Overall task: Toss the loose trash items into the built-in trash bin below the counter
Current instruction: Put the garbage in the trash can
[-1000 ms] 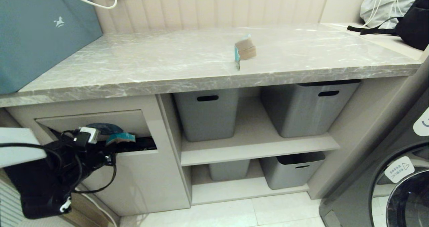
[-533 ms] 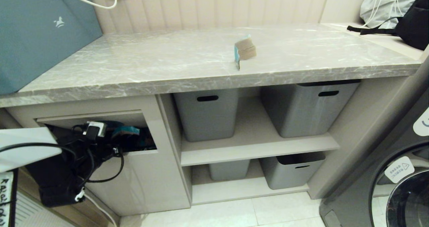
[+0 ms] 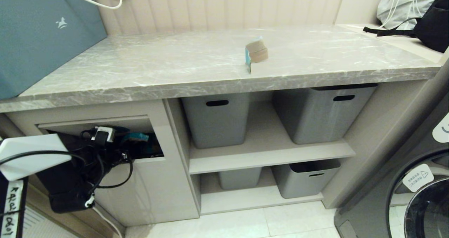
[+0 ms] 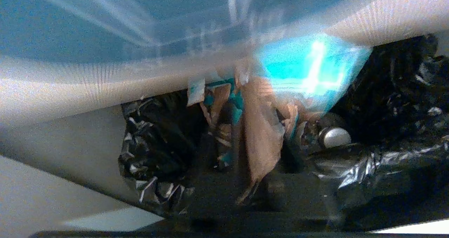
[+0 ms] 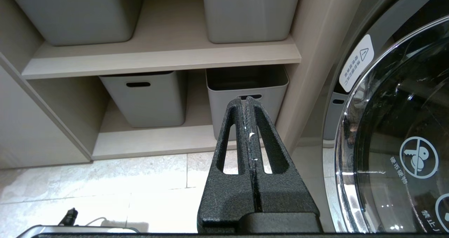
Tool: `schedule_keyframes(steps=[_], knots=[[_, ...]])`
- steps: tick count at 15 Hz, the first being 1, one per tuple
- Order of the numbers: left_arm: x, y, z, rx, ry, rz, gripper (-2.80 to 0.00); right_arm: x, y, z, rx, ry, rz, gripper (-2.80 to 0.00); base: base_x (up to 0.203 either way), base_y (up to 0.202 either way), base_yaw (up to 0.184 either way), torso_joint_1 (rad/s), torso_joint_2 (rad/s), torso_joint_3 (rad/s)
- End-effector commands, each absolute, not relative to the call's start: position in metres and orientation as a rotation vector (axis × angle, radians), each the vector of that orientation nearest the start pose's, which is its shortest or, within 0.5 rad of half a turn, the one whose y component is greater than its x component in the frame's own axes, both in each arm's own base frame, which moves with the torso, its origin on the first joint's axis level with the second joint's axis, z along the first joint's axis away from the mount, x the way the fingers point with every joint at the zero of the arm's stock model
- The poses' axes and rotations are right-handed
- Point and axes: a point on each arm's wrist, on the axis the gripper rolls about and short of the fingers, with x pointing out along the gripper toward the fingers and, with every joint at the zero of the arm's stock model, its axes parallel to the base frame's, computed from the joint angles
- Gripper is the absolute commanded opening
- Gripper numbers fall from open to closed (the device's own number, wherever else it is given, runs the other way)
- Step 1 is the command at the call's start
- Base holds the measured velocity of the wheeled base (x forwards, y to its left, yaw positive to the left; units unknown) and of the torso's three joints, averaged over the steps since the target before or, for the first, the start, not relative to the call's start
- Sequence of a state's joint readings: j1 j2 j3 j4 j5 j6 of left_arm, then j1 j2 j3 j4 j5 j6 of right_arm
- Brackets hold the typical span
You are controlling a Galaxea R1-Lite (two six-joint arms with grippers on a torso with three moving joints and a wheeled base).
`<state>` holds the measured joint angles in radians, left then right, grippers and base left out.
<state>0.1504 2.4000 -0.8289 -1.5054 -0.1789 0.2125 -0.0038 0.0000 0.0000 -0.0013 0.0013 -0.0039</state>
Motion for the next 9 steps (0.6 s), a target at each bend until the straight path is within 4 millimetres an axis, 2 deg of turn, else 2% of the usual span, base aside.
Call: schedule_keyframes(steps=[1, 6, 9], knots=[[0.395, 0.056, 0.023, 0.204, 0.049, -0.036, 0.00, -0.023, 0.000, 0.076, -0.005, -0.002, -0.002, -2.80, 0.000, 0.000, 0.000, 0.000, 0.00, 0.000], [0.393, 0.056, 0.026, 0.205, 0.045, -0.034, 0.00, -0.023, 0.000, 0.076, -0.004, -0.002, -0.002, -2.80, 0.000, 0.000, 0.000, 0.000, 0.00, 0.000], [0.380, 0.053, 0.035, 0.205, 0.056, -0.036, 0.00, -0.023, 0.000, 0.076, -0.003, -0.002, -0.002, -2.80, 0.000, 0.000, 0.000, 0.000, 0.00, 0.000]])
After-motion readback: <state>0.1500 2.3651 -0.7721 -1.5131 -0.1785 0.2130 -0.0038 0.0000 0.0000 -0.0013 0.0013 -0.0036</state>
